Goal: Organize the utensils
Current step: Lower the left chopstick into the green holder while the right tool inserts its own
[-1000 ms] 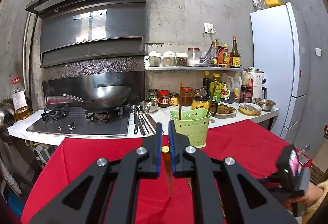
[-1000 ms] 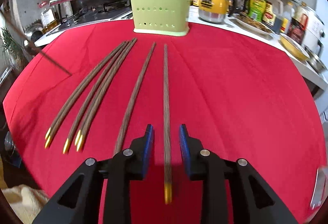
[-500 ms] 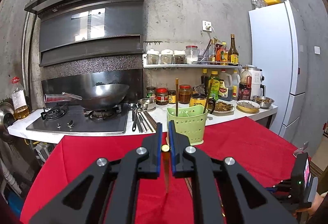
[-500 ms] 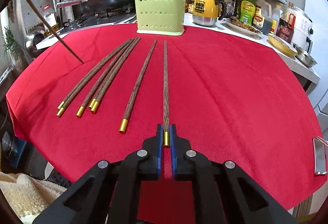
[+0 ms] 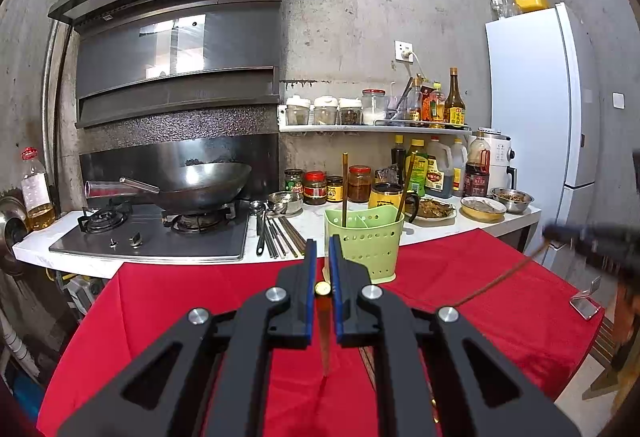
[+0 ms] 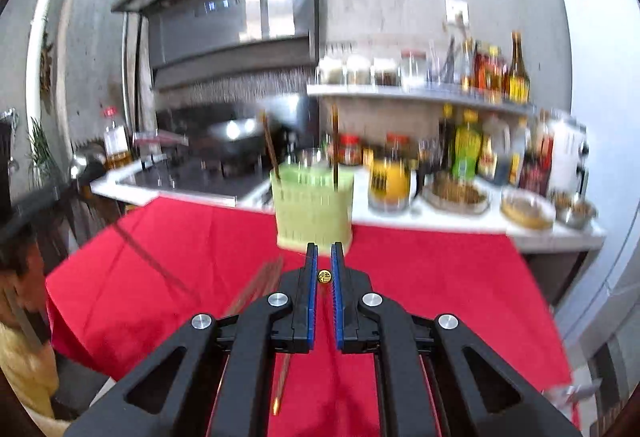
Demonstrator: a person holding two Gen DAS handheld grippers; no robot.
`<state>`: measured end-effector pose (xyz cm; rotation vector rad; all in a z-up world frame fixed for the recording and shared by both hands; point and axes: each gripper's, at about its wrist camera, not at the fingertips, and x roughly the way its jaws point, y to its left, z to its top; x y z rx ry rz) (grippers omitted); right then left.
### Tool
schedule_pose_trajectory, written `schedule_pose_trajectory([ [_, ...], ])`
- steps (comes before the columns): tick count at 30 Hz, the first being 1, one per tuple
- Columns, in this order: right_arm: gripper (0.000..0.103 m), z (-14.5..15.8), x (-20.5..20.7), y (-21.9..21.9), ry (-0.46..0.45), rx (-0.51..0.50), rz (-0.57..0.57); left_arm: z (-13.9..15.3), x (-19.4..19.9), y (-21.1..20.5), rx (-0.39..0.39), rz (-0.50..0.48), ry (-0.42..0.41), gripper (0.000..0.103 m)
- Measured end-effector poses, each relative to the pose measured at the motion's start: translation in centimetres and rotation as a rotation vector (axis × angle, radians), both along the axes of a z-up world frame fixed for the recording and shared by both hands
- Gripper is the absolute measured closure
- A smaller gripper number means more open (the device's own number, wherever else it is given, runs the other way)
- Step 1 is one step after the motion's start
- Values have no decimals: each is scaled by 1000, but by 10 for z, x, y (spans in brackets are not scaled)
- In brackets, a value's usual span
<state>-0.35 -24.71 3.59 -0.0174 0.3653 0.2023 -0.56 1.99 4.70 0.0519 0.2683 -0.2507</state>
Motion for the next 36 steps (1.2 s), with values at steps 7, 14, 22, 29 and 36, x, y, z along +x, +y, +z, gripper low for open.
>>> schedule_pose_trajectory([
  [7,96,21,33,-2,-7,-1,-2,1,5,-1,-10,-20,5,97],
  [14,95,-3,70,1,64,-9,-20,-18,37,-8,-7,-32,117,97],
  [22,96,-44,77,7,139,-10,-26,-41,50,-4,-9,-41,203,97],
  [29,96,-28,87,6,107,5,-19,-13,63,-5,-38,-73,151,97],
  [36,96,-1,120,22,20,-11,15,16,100,-42,-19,-135,67,97],
])
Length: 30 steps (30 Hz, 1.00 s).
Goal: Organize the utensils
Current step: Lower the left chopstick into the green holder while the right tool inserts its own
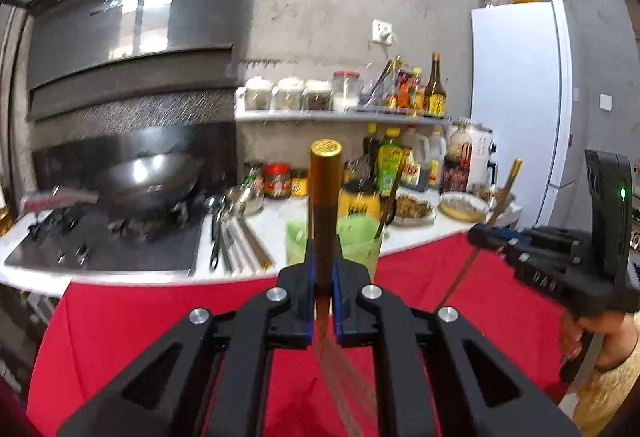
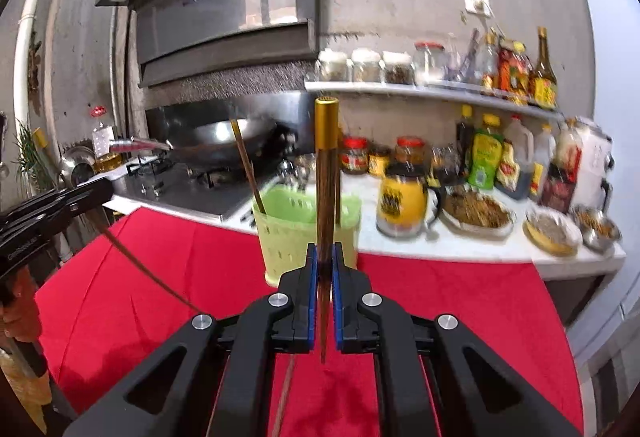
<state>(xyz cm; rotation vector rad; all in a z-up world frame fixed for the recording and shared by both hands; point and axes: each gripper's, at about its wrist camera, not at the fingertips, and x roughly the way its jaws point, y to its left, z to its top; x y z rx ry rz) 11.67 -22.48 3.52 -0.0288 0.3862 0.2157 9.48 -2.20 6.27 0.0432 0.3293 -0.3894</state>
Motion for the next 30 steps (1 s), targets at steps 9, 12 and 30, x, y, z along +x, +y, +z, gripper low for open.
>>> schedule_pose_trajectory([
  [9,96,59,53,10,-193,-1,-1,56,64,-42,-10,-6,-146,97],
  [12,96,51,78,9,-165,10,-1,46,89,-54,15,-5,-113,97],
  [30,67,42,101,20,-118,-63,-16,14,144,-58,61,21,15,96],
])
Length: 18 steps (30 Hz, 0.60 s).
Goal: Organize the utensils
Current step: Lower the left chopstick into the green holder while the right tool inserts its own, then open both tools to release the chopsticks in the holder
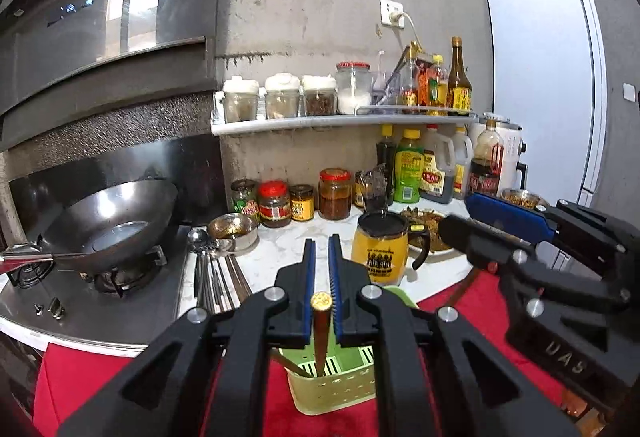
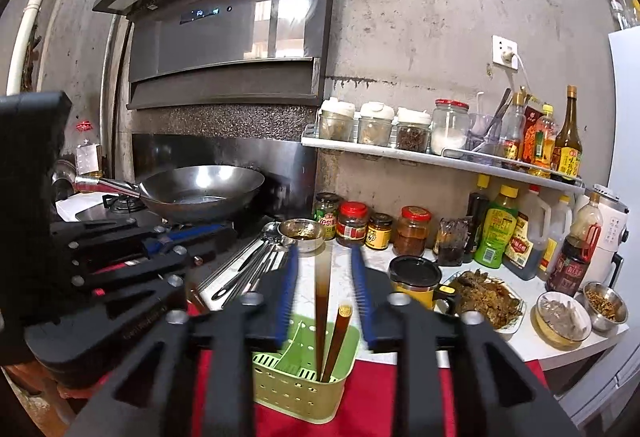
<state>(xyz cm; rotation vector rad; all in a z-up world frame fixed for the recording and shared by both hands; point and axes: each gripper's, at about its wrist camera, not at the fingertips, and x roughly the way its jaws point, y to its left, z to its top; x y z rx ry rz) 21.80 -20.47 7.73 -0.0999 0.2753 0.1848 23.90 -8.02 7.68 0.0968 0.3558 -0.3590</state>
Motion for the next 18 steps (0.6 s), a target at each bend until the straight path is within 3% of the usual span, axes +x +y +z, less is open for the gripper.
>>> schedule_pose_trajectory([
  [2,66,7,-9,-3,-14,7,-8,10,-11,4,-8,5,-26,91],
  [4,66,13,-20,-6,-21,16,-8,20,-23,9,-17,13,-52,78],
  [11,63,19,-83,-15,-32,-7,-19,44,-90,34,-33,61,-119,76],
  [14,63,3,-111,-23,16,11,-12,29,-119,47,1,111,-97,76],
  [18,63,-39,-142,-34,103,38,-22,-13,-149,67,17,139,4,76],
])
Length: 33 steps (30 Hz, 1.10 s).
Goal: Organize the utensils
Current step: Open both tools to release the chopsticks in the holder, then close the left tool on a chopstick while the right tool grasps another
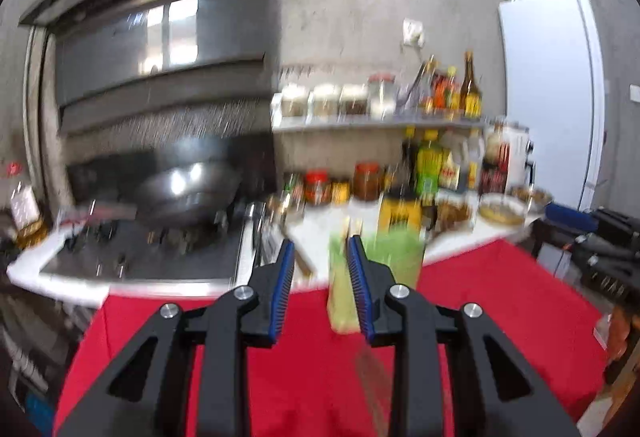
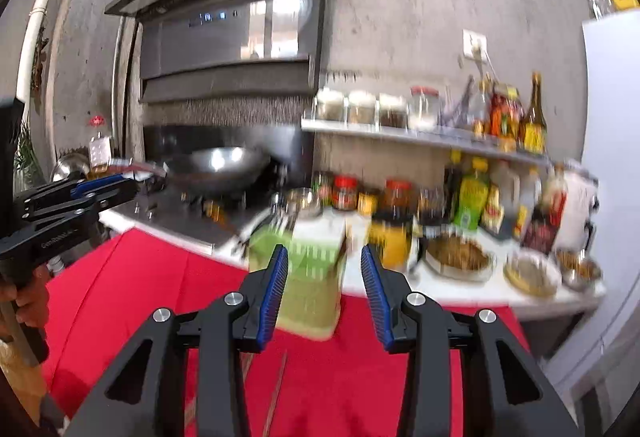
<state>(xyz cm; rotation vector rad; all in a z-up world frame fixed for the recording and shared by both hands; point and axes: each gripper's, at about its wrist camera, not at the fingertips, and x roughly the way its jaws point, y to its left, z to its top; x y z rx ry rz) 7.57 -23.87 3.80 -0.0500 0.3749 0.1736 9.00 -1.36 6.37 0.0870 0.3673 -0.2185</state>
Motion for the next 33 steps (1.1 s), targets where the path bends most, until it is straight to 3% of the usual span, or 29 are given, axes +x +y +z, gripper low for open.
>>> schedule_pose_trajectory([
  [7,63,-84,-40,-2,185,30,-6,-91,-37,22,2,44,228,76],
  [11,63,-119,-57,9,267,20,5,-128,-49,26,-35,2,351,76],
  [16,63,-142,-66,18,307,28,11,-157,-51,19,-84,-93,472,76],
  [27,63,-154,-57,15,345,54,1,-183,-40,-17,2,-163,538,76],
  [33,63,-158,-56,14,355,59,0,-185,-42,-15,92,-108,530,76],
])
